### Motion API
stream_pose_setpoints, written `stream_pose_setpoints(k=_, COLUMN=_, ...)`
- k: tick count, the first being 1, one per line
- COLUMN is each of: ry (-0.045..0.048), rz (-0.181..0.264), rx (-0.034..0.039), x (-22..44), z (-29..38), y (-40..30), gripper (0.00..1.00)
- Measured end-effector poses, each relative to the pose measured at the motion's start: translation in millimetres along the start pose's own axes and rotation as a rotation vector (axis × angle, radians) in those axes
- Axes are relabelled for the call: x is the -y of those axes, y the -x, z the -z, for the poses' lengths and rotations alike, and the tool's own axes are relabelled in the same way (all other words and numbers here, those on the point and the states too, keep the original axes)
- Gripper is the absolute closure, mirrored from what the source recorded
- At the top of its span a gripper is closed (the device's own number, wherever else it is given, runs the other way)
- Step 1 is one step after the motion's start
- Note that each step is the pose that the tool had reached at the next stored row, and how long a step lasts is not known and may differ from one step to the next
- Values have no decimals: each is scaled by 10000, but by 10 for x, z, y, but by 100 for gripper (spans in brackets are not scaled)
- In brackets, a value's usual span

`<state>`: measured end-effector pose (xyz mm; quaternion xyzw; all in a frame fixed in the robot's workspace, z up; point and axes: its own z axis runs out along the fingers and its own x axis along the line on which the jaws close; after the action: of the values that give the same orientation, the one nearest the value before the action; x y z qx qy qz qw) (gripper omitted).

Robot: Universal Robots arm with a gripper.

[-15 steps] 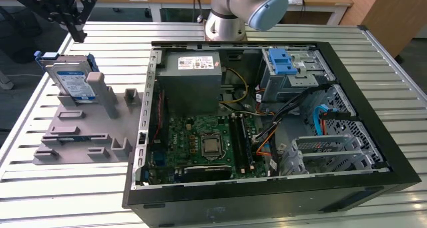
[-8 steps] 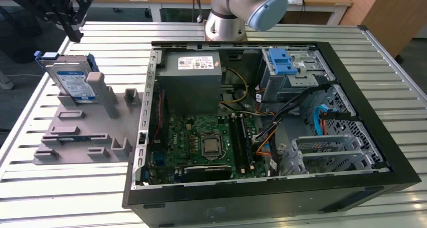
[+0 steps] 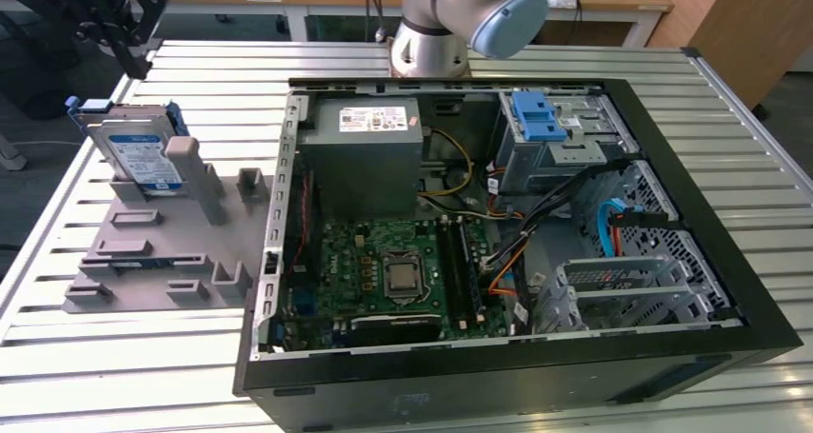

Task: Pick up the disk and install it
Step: 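Reach for the disk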

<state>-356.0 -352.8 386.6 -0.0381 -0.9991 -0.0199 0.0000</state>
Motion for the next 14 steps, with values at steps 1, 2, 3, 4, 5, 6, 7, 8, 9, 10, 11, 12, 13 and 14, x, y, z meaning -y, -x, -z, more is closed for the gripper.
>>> stream_pose_setpoints(k=1, ry=0, rz=0, rx=-1, x=-1, z=0, y=-11, gripper=89)
stream_pose_setpoints(k=2, ry=0, rz=0, rx=0, x=-3, z=-1, y=-22, gripper=89)
stream_pose_setpoints(k=3, ry=0, rz=-1, rx=-1, x=-5, z=-1, y=-33, gripper=89)
stream_pose_setpoints(k=4, ry=0, rz=0, rx=-2, x=-7, z=-2, y=-45, gripper=89)
stream_pose_setpoints(k=5, ry=0, rz=0, rx=-2, x=-8, z=-2, y=-57, gripper=89)
stream_pose_setpoints(k=6, ry=-1, rz=0, rx=-3, x=-10, z=-3, y=-69, gripper=89)
stream_pose_setpoints(k=7, ry=0, rz=0, rx=-4, x=-12, z=-3, y=-81, gripper=89)
stream_pose_setpoints(k=8, ry=0, rz=0, rx=-5, x=-14, z=-4, y=-93, gripper=89)
stream_pose_setpoints(k=9, ry=0, rz=0, rx=-5, x=-16, z=-5, y=-106, gripper=89)
stream_pose_setpoints(k=10, ry=-1, rz=0, rx=-5, x=-17, z=-6, y=-119, gripper=89)
stream_pose_setpoints(k=11, ry=0, rz=0, rx=-5, x=-17, z=-8, y=-133, gripper=89)
stream_pose_setpoints(k=12, ry=0, rz=0, rx=-5, x=-18, z=-10, y=-148, gripper=89)
stream_pose_setpoints(k=13, ry=0, rz=1, rx=-5, x=-19, z=-11, y=-162, gripper=89)
stream_pose_setpoints(k=14, ry=-1, rz=0, rx=-6, x=-20, z=-13, y=-176, gripper=89)
